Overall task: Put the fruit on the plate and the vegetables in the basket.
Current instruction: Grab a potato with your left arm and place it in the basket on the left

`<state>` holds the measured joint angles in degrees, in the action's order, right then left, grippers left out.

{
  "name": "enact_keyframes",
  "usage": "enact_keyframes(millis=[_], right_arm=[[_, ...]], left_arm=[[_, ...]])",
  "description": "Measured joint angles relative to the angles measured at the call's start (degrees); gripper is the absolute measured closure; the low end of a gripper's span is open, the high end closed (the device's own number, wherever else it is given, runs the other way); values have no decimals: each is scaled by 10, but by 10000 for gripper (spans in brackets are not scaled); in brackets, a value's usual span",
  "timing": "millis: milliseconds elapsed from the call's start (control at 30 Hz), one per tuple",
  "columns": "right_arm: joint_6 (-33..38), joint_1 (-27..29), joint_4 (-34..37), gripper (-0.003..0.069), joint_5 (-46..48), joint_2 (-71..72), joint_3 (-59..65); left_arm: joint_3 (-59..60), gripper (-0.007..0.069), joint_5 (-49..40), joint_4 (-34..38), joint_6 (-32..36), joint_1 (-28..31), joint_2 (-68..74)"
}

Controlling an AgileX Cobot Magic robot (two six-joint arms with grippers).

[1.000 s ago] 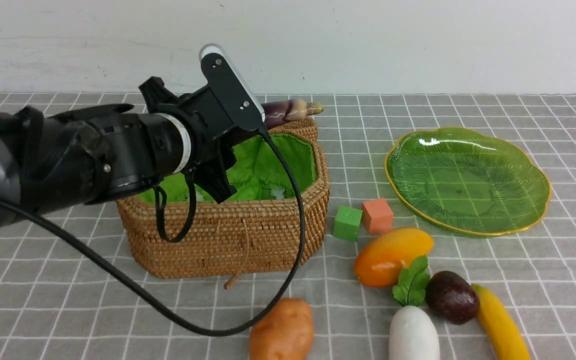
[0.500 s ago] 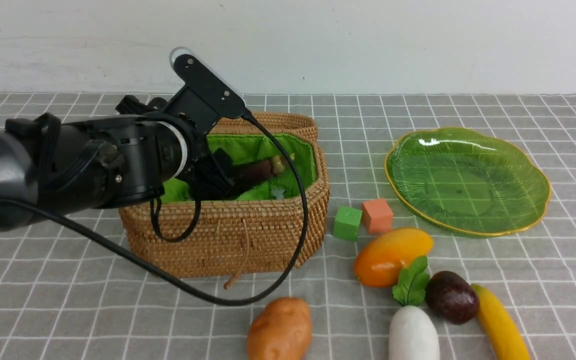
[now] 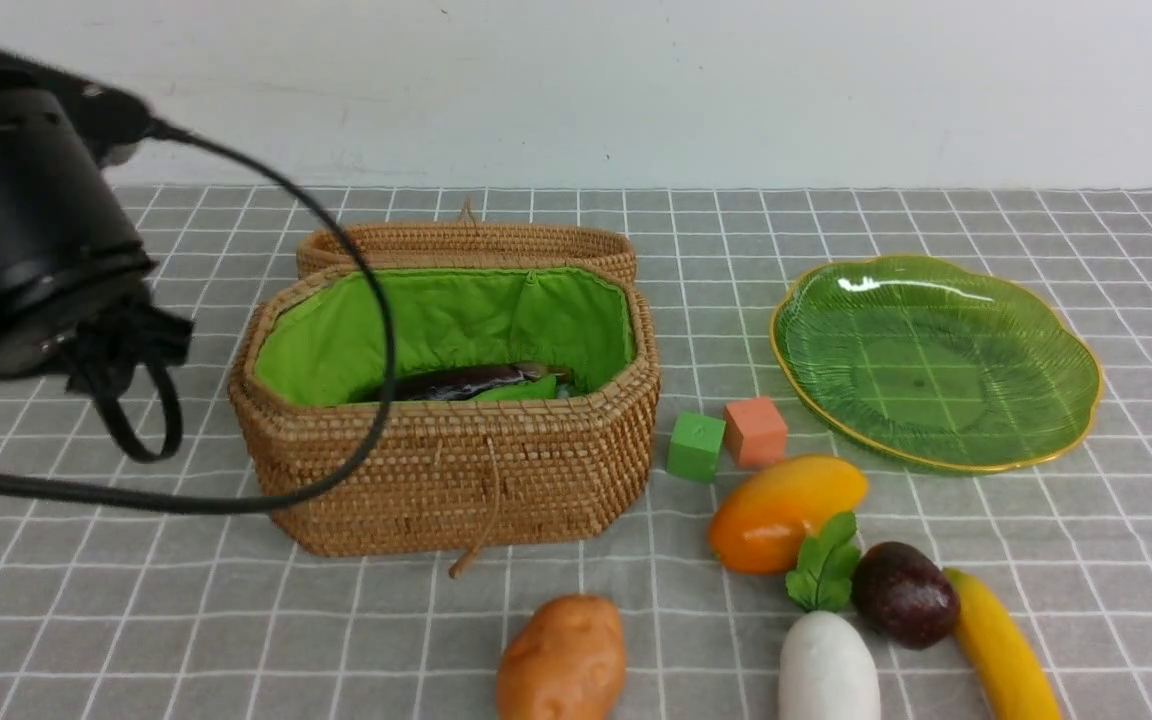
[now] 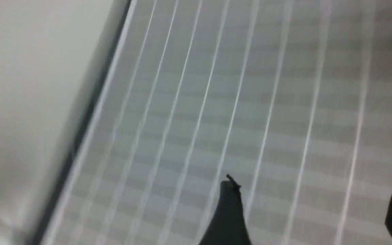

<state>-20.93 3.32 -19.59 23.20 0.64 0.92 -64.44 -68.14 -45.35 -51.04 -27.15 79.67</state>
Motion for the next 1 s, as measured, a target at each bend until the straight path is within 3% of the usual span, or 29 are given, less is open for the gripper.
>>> enact_keyframes(millis=[33, 167, 233, 300, 367, 567, 800, 1000], right_arm=[[0, 0, 0, 417, 0, 0, 0], [0, 0, 0, 417, 0, 0, 0], [0, 0, 0, 417, 0, 0, 0], [0, 0, 0, 417, 0, 0, 0], [0, 0, 0, 417, 0, 0, 0], [0, 0, 0, 417, 0, 0, 0], [0, 0, 0, 417, 0, 0, 0], [0, 0, 0, 417, 0, 0, 0]], left_arm=[[0, 75, 0, 8, 0, 0, 0], [0, 129, 10, 231, 28, -4, 1], [0, 140, 41, 292, 55, -11, 1], [0, 151, 129, 398, 160, -51, 8], [0, 152, 177, 441, 212, -91, 22], [0, 112, 245, 454, 253, -171, 95], [-27, 41, 252, 427, 240, -175, 195], [-75, 46, 248, 420, 233, -174, 265]])
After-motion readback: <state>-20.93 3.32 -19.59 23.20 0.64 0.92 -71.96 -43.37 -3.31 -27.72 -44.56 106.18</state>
